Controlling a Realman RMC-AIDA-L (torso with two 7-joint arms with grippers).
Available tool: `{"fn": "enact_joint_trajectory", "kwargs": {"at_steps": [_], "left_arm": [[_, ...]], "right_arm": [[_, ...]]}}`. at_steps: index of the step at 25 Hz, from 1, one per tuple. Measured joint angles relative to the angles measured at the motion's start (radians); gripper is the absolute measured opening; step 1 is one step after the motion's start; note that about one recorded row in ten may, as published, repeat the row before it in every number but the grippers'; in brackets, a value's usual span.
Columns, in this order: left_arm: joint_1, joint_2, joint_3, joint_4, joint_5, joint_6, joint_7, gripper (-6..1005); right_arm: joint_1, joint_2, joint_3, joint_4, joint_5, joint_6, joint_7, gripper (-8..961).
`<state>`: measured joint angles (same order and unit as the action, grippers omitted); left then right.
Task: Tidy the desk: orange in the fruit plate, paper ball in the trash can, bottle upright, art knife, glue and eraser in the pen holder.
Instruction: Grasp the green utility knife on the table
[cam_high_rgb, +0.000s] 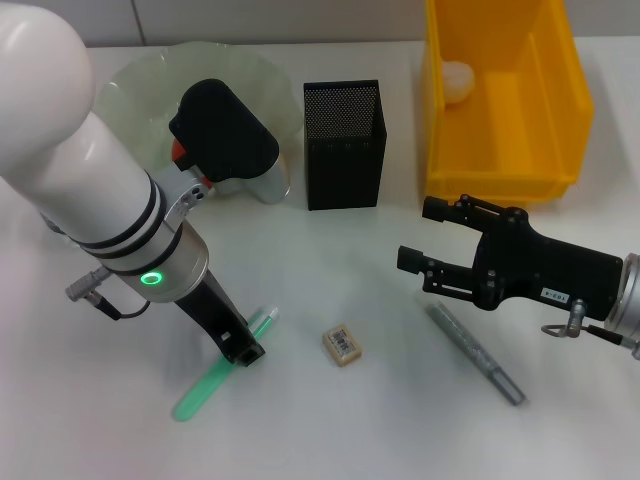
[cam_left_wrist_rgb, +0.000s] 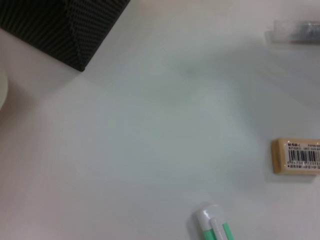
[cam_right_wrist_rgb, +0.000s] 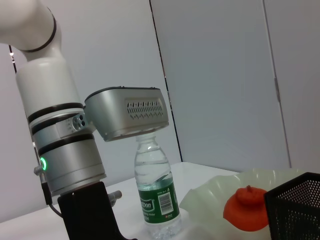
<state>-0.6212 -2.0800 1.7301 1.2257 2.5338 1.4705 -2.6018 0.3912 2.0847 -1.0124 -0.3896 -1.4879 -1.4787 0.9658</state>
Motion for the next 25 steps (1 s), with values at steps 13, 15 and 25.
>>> {"fn": "enact_joint_trajectory", "kwargs": {"at_steps": [13,15,25], "left_arm": [[0.0,0.0,0.003,0.0,0.0,-0.001,-0.004,289],[0.0,0.0,0.003,0.0,0.0,-0.001,-0.004,274],[0.0,0.0,0.003,0.005,0.0,-0.001,-0.002,238]], "right_arm": [[-0.003,0.0,0.0,0.0,0.0,0.0,0.0,760],[-0.003,0.0,0.0,0.0,0.0,0.0,0.0,760],[-0.002,0.0,0.0,0.0,0.0,0.0,0.0,760]]}}
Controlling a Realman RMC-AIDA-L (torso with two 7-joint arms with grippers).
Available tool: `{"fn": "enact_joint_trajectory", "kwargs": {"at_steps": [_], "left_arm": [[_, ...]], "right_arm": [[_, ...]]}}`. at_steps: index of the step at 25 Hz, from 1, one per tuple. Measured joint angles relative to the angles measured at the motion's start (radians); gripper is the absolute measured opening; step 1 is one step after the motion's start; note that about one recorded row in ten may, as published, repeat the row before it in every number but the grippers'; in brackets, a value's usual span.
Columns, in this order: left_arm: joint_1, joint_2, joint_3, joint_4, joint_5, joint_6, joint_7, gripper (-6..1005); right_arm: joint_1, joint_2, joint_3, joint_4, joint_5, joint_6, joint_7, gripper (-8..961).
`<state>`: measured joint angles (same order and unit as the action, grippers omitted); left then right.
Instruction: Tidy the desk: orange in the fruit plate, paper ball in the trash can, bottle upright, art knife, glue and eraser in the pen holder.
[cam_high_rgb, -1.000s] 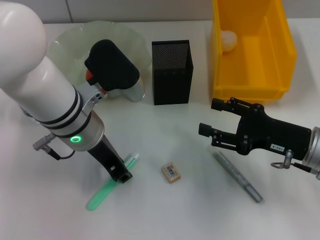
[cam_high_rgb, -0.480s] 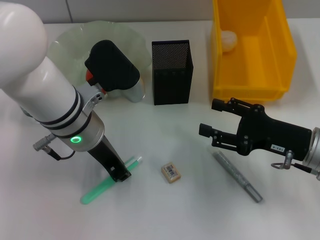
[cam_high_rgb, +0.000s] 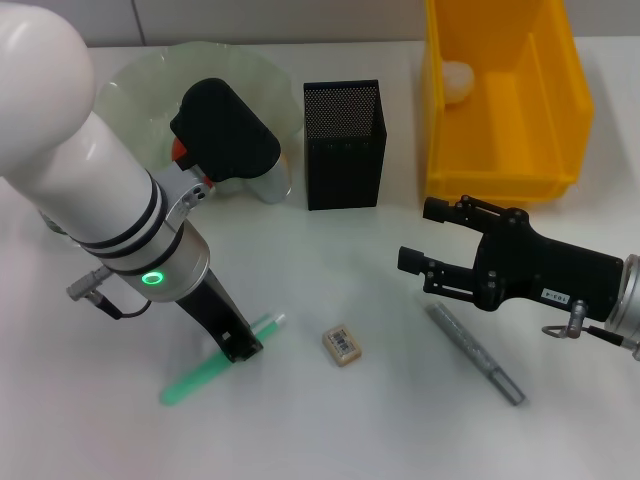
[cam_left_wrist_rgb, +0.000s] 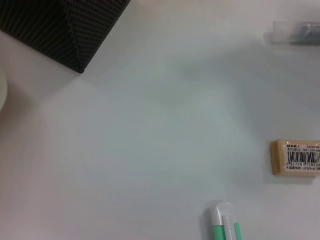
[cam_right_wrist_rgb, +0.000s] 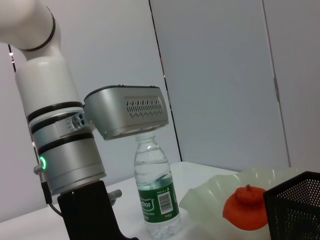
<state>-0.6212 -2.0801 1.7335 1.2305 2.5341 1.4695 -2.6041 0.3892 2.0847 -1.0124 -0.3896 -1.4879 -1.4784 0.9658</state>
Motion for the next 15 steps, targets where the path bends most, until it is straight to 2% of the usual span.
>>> {"fn": "enact_joint_trajectory", "kwargs": {"at_steps": [15], "left_arm": [[0.0,0.0,-0.004,0.003,0.0,0.0,0.005,201]], "right_arm": [[0.002,0.0,0.0,0.0,0.0,0.006,0.0,759]]}}
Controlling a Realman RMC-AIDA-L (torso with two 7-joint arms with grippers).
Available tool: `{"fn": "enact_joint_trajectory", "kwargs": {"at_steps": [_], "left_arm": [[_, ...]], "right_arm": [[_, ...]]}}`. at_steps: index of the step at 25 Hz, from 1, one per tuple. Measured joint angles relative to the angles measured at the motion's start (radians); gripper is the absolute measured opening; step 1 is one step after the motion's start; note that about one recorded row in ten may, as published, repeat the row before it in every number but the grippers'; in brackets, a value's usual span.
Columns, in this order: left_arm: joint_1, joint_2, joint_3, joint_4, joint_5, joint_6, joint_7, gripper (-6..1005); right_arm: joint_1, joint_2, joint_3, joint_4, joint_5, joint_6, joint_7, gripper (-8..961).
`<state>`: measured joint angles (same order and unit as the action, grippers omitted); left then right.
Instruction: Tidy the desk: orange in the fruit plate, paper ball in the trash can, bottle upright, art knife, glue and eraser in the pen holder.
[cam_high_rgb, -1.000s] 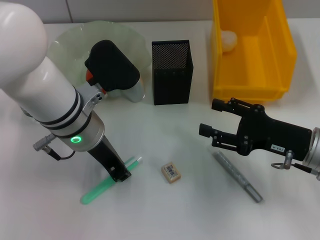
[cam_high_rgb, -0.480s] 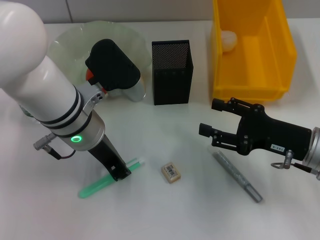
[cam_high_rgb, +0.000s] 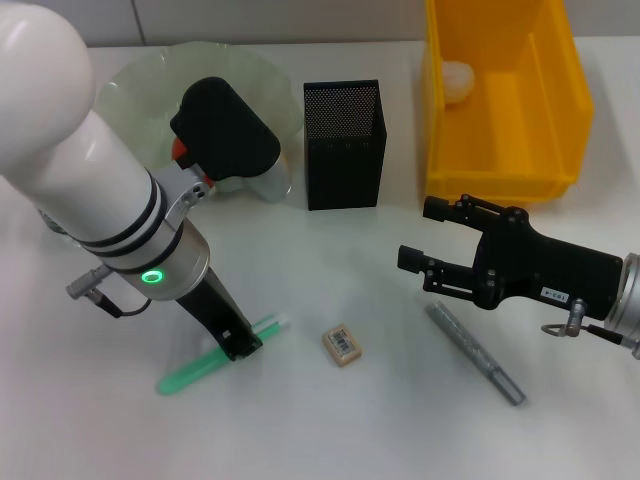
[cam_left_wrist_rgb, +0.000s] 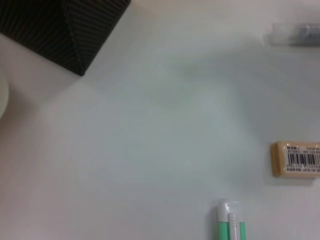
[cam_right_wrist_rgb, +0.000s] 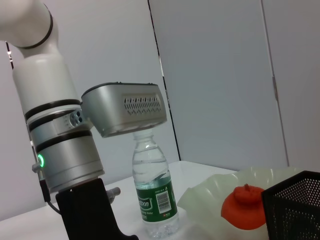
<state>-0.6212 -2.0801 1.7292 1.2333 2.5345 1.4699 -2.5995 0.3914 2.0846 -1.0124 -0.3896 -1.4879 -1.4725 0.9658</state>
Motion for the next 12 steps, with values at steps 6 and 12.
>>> {"fn": "enact_joint_trajectory", "kwargs": {"at_steps": [6,12], "left_arm": [[0.004,0.0,-0.009,0.021,-0.007,0.002,0.0,199],[0.021,0.004,-0.02,0.078,-0.009,0.008,0.001,199]], "right_arm": [[-0.001,0.0,0.001,0.0,0.006,0.002,-0.002,759],[-0.007,0.0,0.031,0.005,0.013,0.004,-0.007,759]]}}
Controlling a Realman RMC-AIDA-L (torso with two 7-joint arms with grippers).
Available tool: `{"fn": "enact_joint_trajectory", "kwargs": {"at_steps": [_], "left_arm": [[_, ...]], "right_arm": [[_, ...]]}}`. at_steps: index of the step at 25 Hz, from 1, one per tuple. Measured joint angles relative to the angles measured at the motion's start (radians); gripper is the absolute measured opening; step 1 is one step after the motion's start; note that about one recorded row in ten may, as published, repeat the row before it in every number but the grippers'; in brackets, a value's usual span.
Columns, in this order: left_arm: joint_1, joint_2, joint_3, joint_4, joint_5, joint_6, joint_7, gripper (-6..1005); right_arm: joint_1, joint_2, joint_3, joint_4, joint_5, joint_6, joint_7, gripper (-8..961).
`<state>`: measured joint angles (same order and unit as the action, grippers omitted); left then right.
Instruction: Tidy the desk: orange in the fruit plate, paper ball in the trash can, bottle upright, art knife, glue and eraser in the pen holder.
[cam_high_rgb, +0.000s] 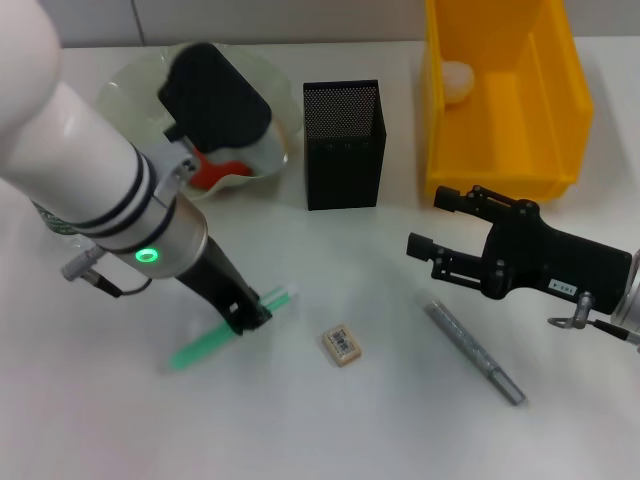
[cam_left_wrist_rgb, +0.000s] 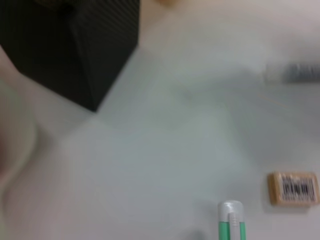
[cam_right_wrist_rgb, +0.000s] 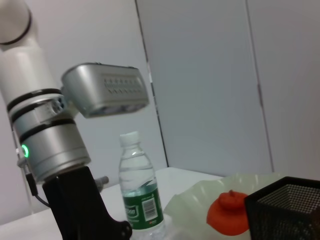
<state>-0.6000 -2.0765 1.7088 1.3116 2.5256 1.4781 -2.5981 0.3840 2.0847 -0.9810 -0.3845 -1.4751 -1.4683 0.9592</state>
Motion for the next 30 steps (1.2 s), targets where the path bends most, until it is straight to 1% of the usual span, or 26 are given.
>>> {"fn": "enact_joint_trajectory", "kwargs": {"at_steps": [1,2,4,6,7,8,12,13,14,15,16,18,19,20,21,22,23,24,25,27,28,30], "left_arm": [[0.024,0.002,-0.036,0.056,-0.004,0.001,0.007,198],[0.037,0.003,-0.061,0.085,-0.012,0.002,0.019,198],[0.048,0.003,-0.078,0.104,-0.027,0.002,0.033,198],[0.067,0.003,-0.117,0.141,-0.073,0.003,0.063,198],[0.084,0.004,-0.164,0.167,-0.136,0.003,0.1,198],[0.084,0.004,-0.164,0.167,-0.136,0.003,0.1,198],[0.1,0.006,-0.252,0.19,-0.285,0.002,0.19,198],[0.1,0.006,-0.252,0.19,-0.285,0.002,0.19,198],[0.104,0.006,-0.276,0.191,-0.328,0.0,0.22,198],[0.104,0.006,-0.276,0.191,-0.328,0.0,0.22,198],[0.109,0.006,-0.302,0.187,-0.378,-0.003,0.263,198],[0.109,0.006,-0.302,0.187,-0.378,-0.003,0.263,198],[0.122,0.005,-0.34,0.176,-0.447,-0.008,0.333,197],[0.122,0.005,-0.34,0.176,-0.447,-0.008,0.333,197],[0.154,0.005,-0.414,0.116,-0.617,-0.013,0.502,197],[0.167,0.006,-0.446,0.071,-0.708,-0.008,0.582,197],[0.167,0.006,-0.446,0.071,-0.708,-0.008,0.582,197],[0.184,0.008,-0.496,-0.012,-0.825,0.012,0.705,197],[0.187,0.008,-0.523,-0.07,-0.882,0.027,0.765,197],[0.187,0.009,-0.554,-0.137,-0.939,0.049,0.826,197],[0.181,0.01,-0.592,-0.224,-0.996,0.083,0.897,197],[0.173,0.01,-0.625,-0.299,-1.041,0.11,0.956,197]], "right_arm": [[0.0,0.0,0.007,0.004,0.001,0.0,0.0,759],[0.0,0.0,0.022,0.013,0.001,0.0,0.0,759],[0.0,0.0,0.033,0.02,0.001,0.0,-0.001,759],[0.0,0.0,0.038,0.021,0.002,0.0,-0.001,759],[-0.001,0.0,0.045,0.022,0.002,-0.001,-0.001,759],[-0.001,0.0,0.045,0.022,0.002,-0.001,-0.001,759],[-0.002,0.0,0.046,0.024,0.003,-0.001,-0.002,759],[-0.002,0.0,0.046,0.024,0.003,-0.001,-0.002,758],[-0.002,0.0,0.046,0.024,0.003,-0.001,-0.002,758],[-0.002,0.0,0.046,0.024,0.003,-0.001,-0.002,758],[-0.002,0.0,0.046,0.024,0.003,-0.002,-0.002,758],[-0.002,0.0,0.047,0.025,0.003,-0.003,-0.002,758],[-0.001,0.0,0.047,0.029,0.003,-0.006,-0.002,758],[-0.001,0.0,0.047,0.029,0.003,-0.006,-0.002,758],[0.001,0.0,0.047,0.032,0.003,-0.008,-0.002,758],[0.004,0.0,0.044,0.035,0.003,-0.012,-0.002,758],[0.004,0.0,0.044,0.035,0.003,-0.012,-0.002,758],[0.006,0.0,0.042,0.036,0.003,-0.016,-0.002,758],[0.007,0.0,0.039,0.036,0.003,-0.02,0.0,758],[0.009,-0.001,0.037,0.036,0.003,-0.034,0.002,758],[0.009,-0.001,0.037,0.036,0.003,-0.034,0.002,758],[0.009,-0.001,0.037,0.036,0.003,-0.038,0.003,758]]}}
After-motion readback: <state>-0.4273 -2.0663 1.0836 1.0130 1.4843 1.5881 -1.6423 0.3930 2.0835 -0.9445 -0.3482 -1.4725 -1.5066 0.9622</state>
